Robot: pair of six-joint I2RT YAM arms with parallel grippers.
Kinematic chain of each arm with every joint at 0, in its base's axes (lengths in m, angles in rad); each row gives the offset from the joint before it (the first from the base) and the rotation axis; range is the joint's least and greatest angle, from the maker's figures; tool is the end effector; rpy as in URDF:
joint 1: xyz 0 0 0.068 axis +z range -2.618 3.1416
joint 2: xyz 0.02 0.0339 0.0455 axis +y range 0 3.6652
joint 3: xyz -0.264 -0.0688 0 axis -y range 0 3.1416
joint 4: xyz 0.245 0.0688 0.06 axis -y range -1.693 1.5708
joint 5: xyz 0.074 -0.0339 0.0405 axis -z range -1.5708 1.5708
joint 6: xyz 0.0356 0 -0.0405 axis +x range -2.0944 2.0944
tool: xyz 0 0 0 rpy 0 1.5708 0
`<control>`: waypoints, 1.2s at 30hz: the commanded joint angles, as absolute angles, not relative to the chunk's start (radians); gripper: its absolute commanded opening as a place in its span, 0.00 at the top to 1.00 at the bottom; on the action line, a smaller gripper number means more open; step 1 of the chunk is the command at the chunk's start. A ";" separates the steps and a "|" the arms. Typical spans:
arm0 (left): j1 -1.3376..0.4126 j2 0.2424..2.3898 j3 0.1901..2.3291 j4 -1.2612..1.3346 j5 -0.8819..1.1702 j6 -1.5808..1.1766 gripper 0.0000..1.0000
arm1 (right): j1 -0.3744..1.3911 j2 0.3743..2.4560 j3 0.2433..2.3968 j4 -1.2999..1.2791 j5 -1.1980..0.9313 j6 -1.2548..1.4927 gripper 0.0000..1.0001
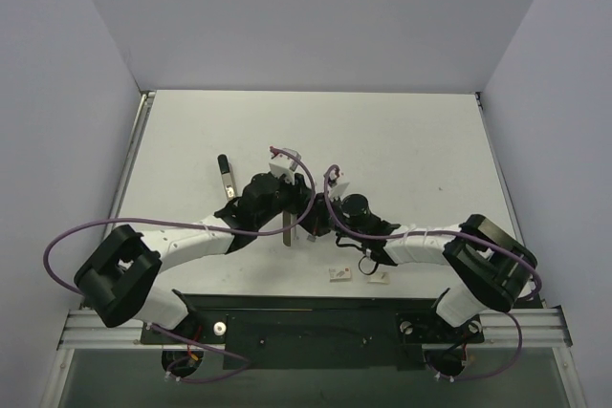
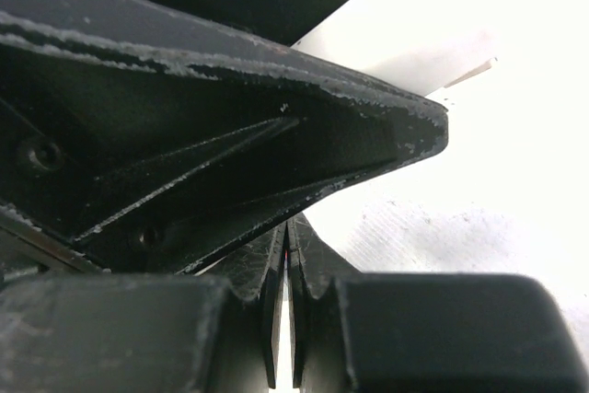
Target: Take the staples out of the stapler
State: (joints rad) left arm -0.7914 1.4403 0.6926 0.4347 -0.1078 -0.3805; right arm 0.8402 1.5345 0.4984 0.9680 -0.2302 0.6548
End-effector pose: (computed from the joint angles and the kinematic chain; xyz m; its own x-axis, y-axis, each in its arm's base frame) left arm 0.2207 -0.2179 0.2190 -0.4369 -0.0832 -0.8957 0.5095 0.7977 -0.3226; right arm 0.1910 0.2254 0.1897 -0.5701 0.2522 -0.7819 -0.6680 0.4117 0.6199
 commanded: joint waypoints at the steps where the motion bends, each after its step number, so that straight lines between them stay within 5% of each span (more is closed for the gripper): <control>1: -0.801 1.379 0.738 0.506 -0.107 -0.397 1.00 | 0.882 1.479 0.551 1.113 -0.416 0.655 1.00; 4: -0.802 1.381 0.747 0.503 -0.103 -0.397 1.00 | 0.900 1.470 0.571 1.110 -0.410 0.658 1.00; 7: -0.801 1.365 0.747 0.485 -0.107 -0.393 1.00 | 0.940 1.421 0.630 0.774 -0.057 0.563 1.00; 12: -0.801 1.354 0.733 0.483 -0.112 -0.390 1.00 | 0.940 1.404 0.586 1.010 -0.368 0.601 1.00; 15: -0.801 1.353 0.738 0.480 -0.107 -0.393 1.00 | 0.994 1.397 0.685 0.628 0.122 0.526 1.00; 19: -0.801 1.350 0.733 0.482 -0.110 -0.394 1.00 | 0.945 1.436 0.592 1.032 -0.336 0.604 1.00; 21: -0.801 1.350 0.738 0.479 -0.109 -0.394 1.00 | 0.950 1.431 0.609 0.958 -0.258 0.592 1.00; 23: -0.804 1.345 0.741 0.472 -0.107 -0.391 1.00 | 0.985 1.422 0.668 0.724 0.038 0.540 1.00; 27: -0.801 1.333 0.727 0.468 -0.120 -0.384 1.00 | 0.934 1.414 0.580 1.013 -0.244 0.615 1.00; 36: -0.802 1.269 0.726 0.442 -0.100 -0.377 1.00 | 0.950 1.295 0.560 0.835 -0.068 0.539 1.00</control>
State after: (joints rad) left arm -0.7906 1.3449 0.6930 0.3912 -0.1249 -0.3771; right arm 0.9222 1.4178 0.5644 0.7734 -0.0769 0.5503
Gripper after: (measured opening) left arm 0.433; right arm 0.001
